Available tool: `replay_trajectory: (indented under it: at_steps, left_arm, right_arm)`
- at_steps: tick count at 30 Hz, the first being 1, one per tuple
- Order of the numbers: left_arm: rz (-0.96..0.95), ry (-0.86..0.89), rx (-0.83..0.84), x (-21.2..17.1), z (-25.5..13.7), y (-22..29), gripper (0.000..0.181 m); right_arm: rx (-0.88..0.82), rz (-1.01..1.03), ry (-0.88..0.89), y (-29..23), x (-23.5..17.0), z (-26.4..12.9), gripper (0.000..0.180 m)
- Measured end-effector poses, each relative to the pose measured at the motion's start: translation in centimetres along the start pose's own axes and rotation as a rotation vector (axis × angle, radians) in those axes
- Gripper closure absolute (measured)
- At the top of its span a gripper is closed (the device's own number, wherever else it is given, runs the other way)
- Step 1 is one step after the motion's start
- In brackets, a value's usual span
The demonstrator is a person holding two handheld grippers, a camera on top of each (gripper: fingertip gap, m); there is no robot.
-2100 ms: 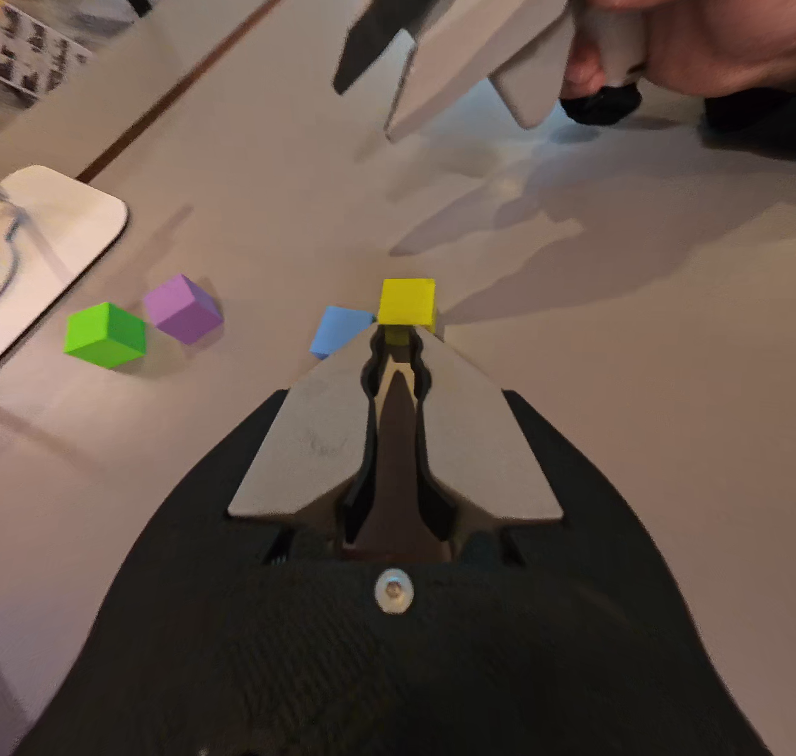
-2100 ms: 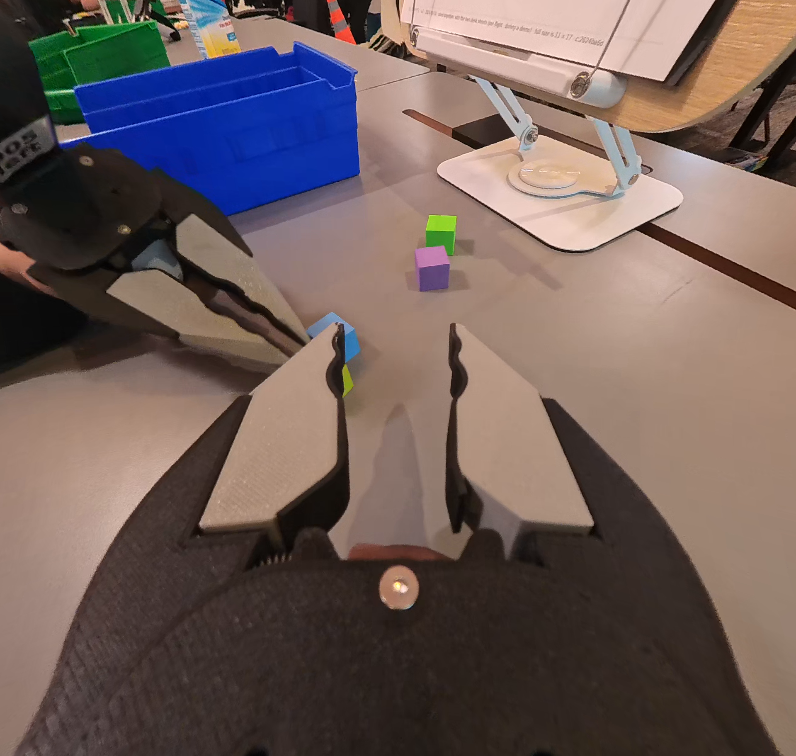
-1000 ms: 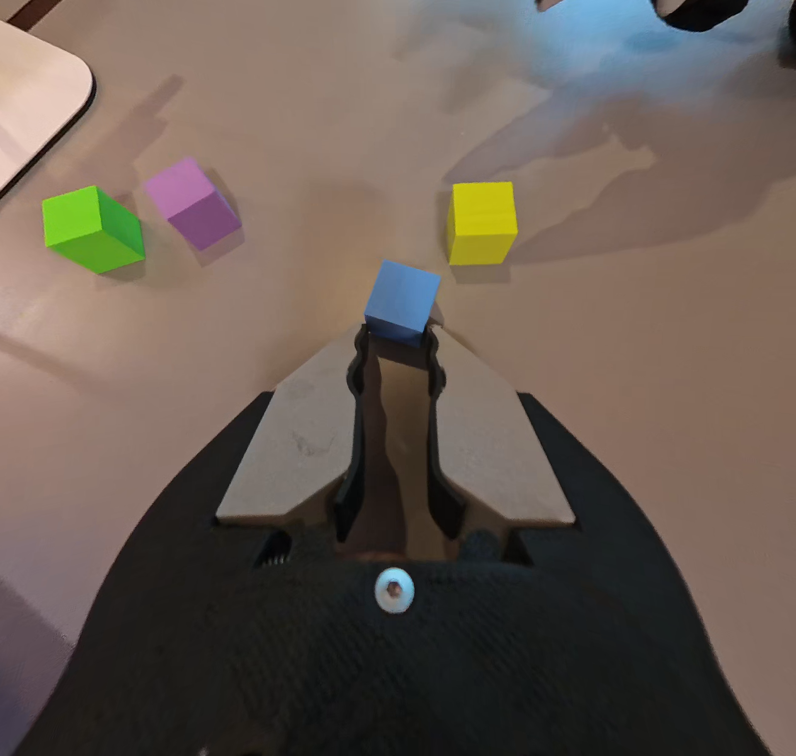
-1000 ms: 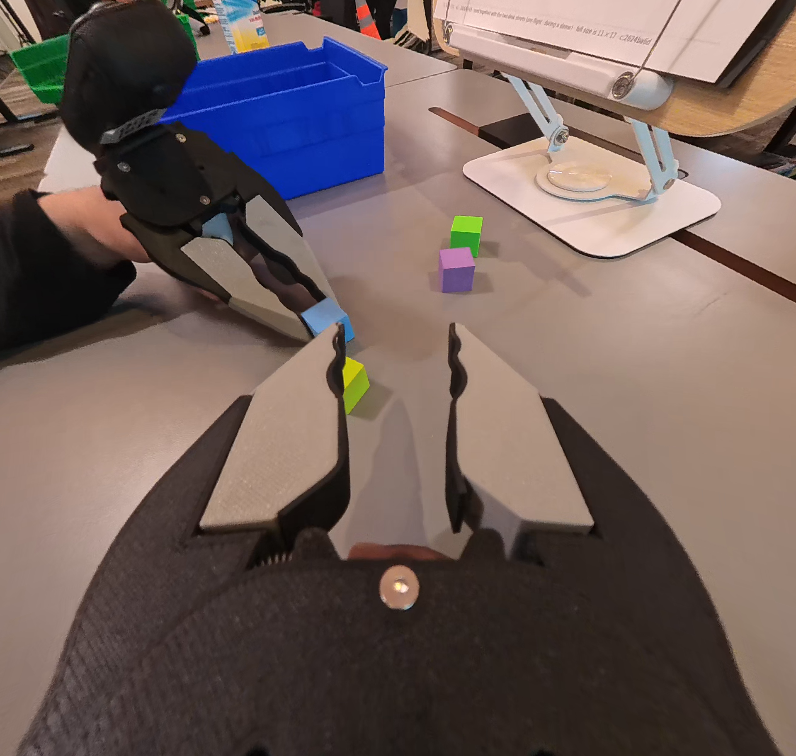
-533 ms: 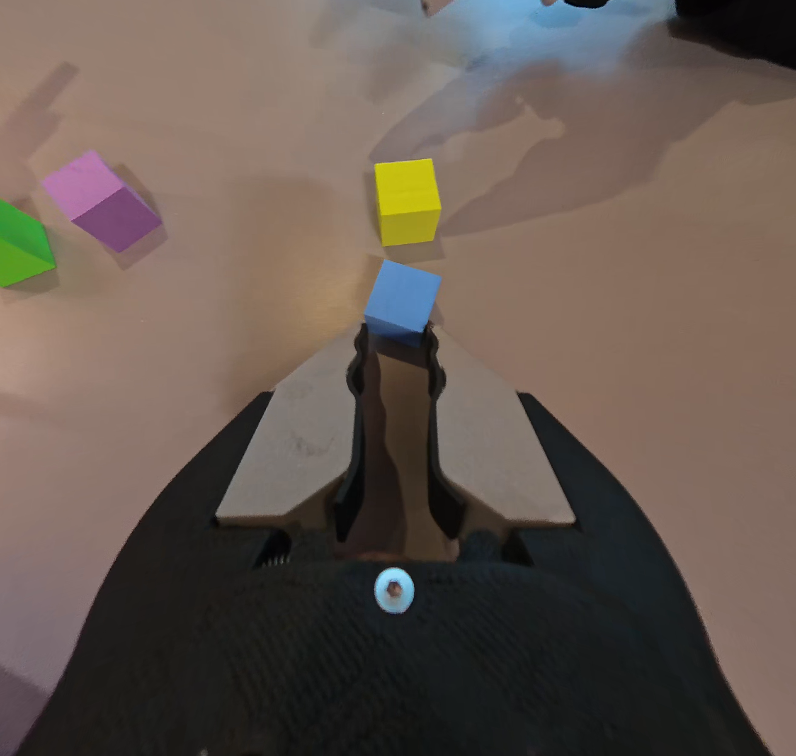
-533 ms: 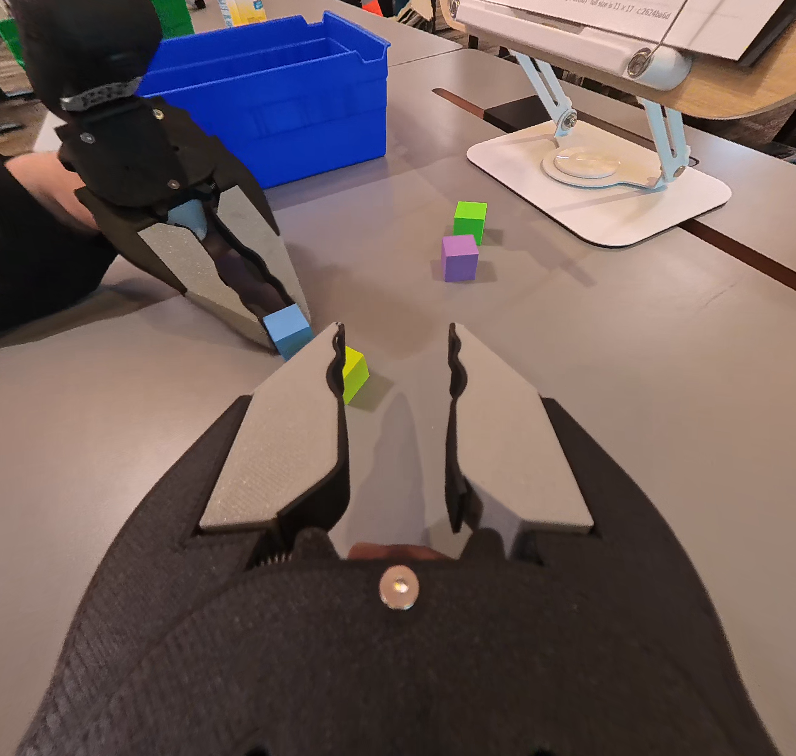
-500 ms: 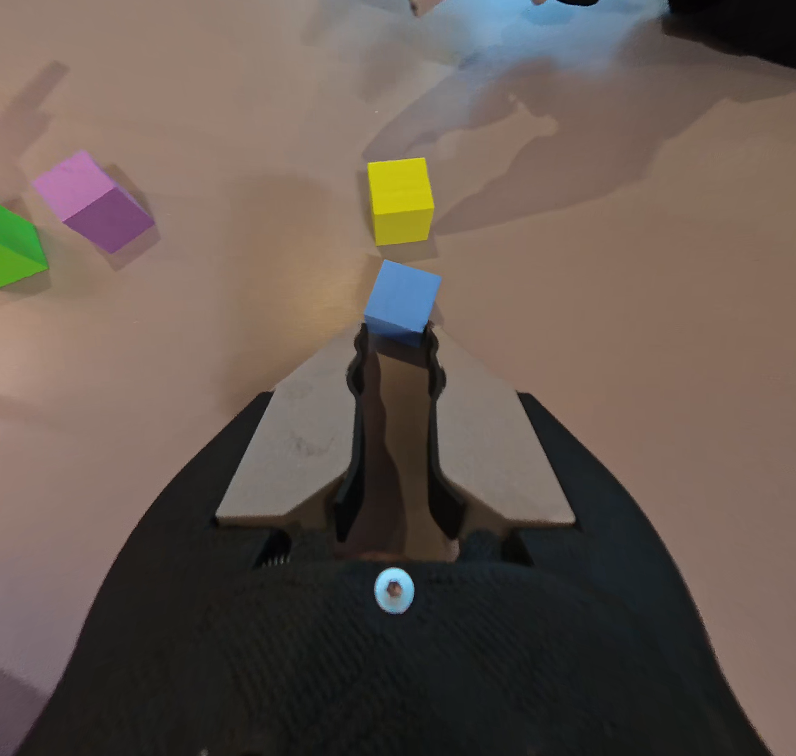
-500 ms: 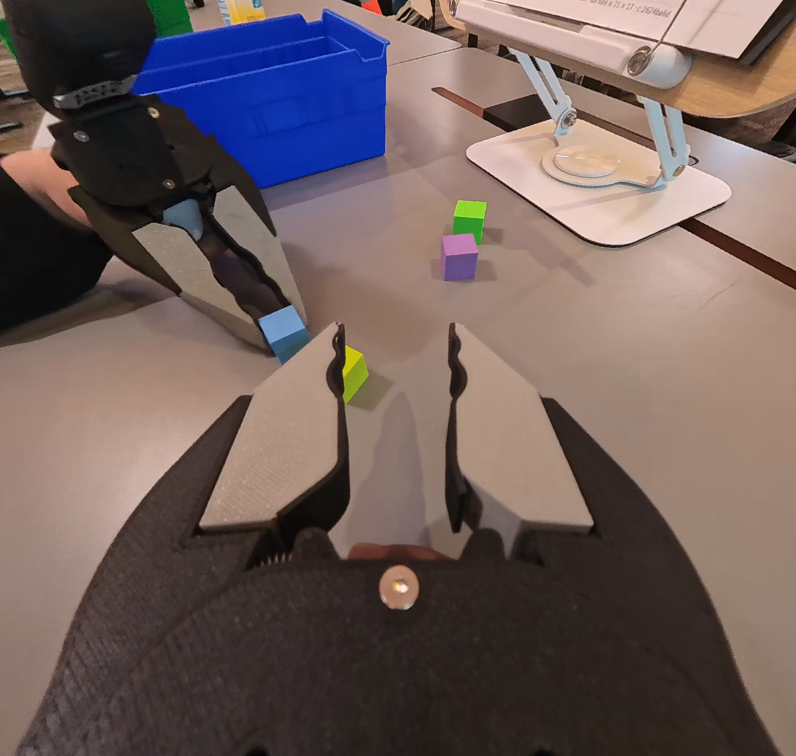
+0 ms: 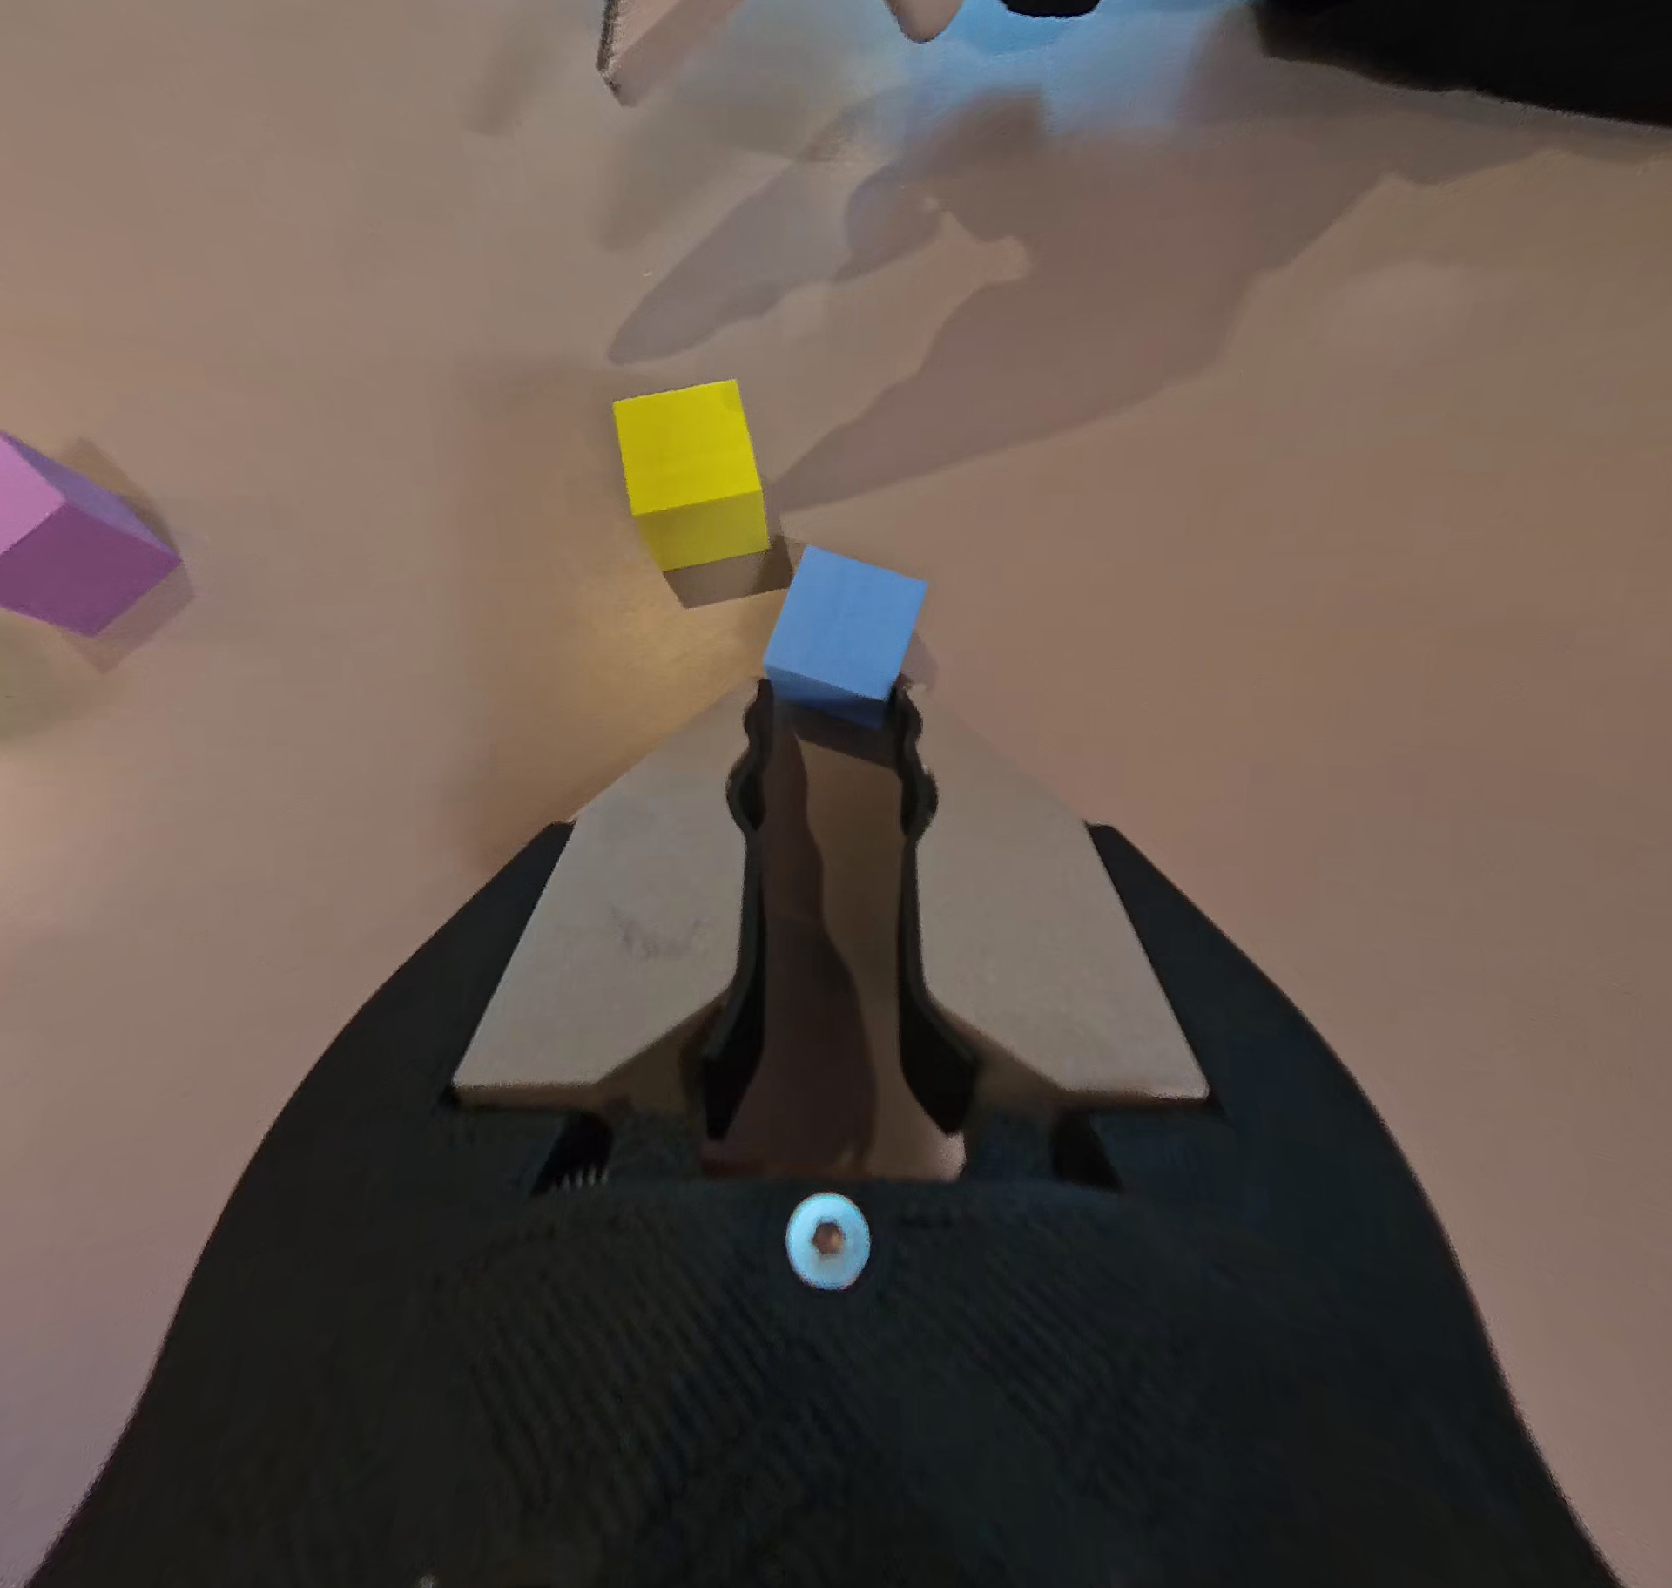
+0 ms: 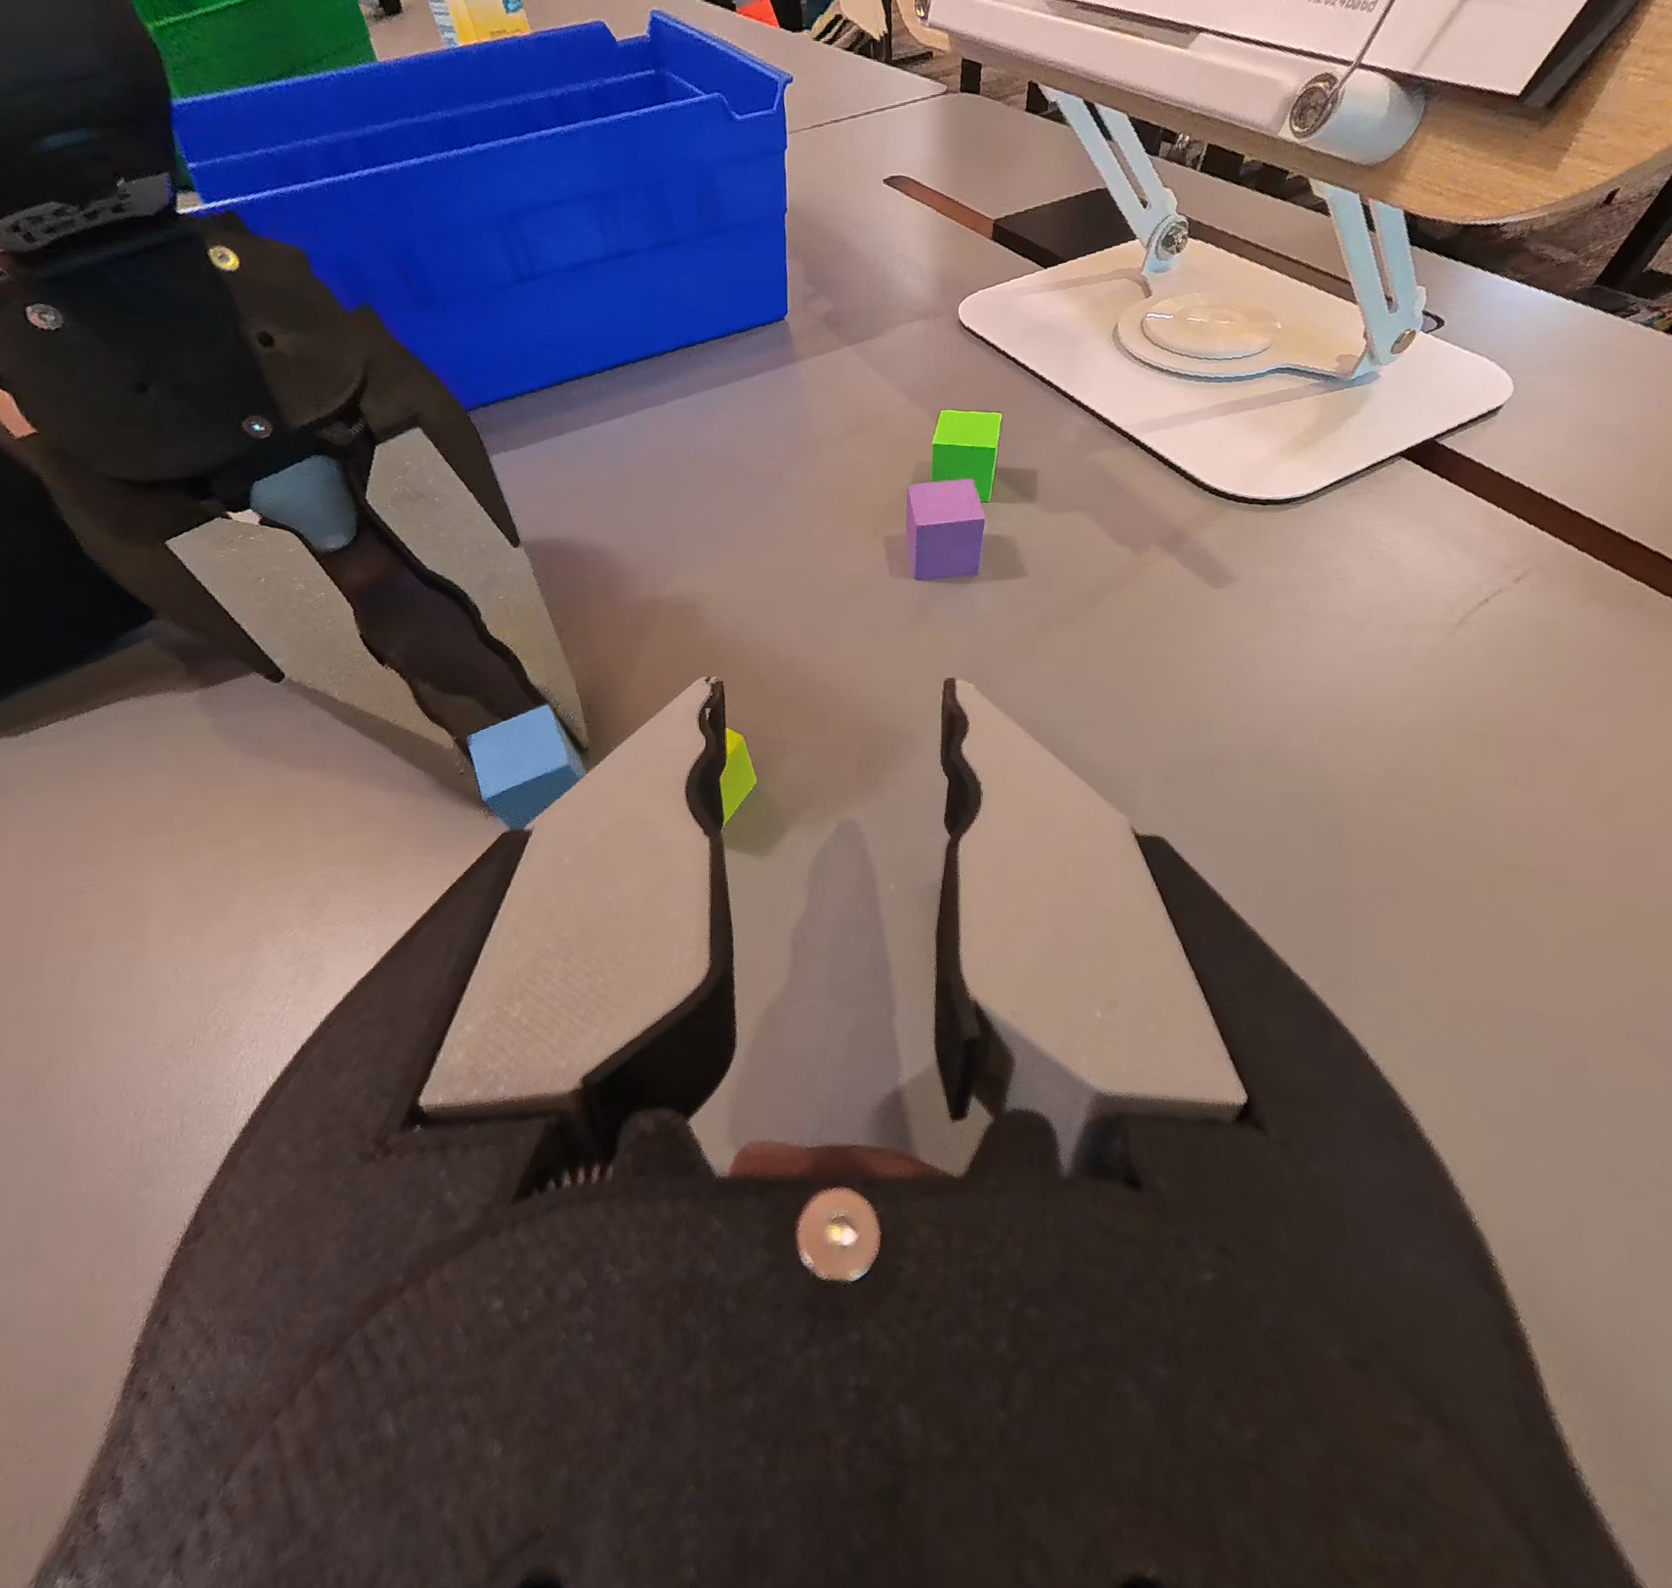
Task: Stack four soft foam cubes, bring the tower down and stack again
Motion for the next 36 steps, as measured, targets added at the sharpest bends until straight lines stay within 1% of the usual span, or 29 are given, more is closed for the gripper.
replay_trajectory:
  at_steps: [6,11,17,20,22,26,28,33,36]
  left_arm:
    - [-0.013,-0.004,-0.012,0.0,-0.1,0.1,0.156]
    - [-0.064,0.005,-0.003,-0.1,-0.6,-0.7,0.138]
    - [-0.132,0.134,-0.075,1.5,-2.5,-0.5,0.127]
    - [-0.179,0.22,-0.077,2.5,-3.6,-1.2,0.126]
    - [-0.236,0.277,-0.042,3.1,-4.2,-2.5,0.126]
    - [-0.359,0.343,0.119,3.2,-5.0,-6.1,0.126]
    - [-0.393,0.365,0.166,3.1,-5.2,-7.1,0.127]
    - [-0.382,0.331,0.242,2.7,-4.5,-7.8,0.129]
    - [-0.355,0.332,0.29,2.8,-4.4,-8.0,0.136]
  right_arm:
    - [-0.007,0.005,0.003,0.3,0.0,-0.1,0.134]
    - [-0.017,0.01,0.018,0.5,0.2,-0.3,0.133]
    - [-0.024,0.019,0.031,0.7,0.3,-0.6,0.134]
    - [-0.031,0.018,0.037,0.8,0.3,-0.7,0.133]
    - [-0.035,0.016,0.042,0.9,0.4,-0.7,0.133]
    - [-0.048,0.014,0.056,1.1,0.5,-0.8,0.131]
    - [-0.051,0.018,0.06,1.2,0.5,-1.0,0.13]
    - [-0.054,0.051,0.079,1.3,0.3,-1.1,0.13]
    - [-0.045,0.06,0.084,1.2,0.4,-1.1,0.13]
Point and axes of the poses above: each gripper's, where its closed fingertips meet, z out along the fingers, x out of its top, y = z × x across the jaws, the point moved 1 cm from there along -z, back along the fingers, and after that the axes turned 4 degrees about -y, right-handed, at the moved point
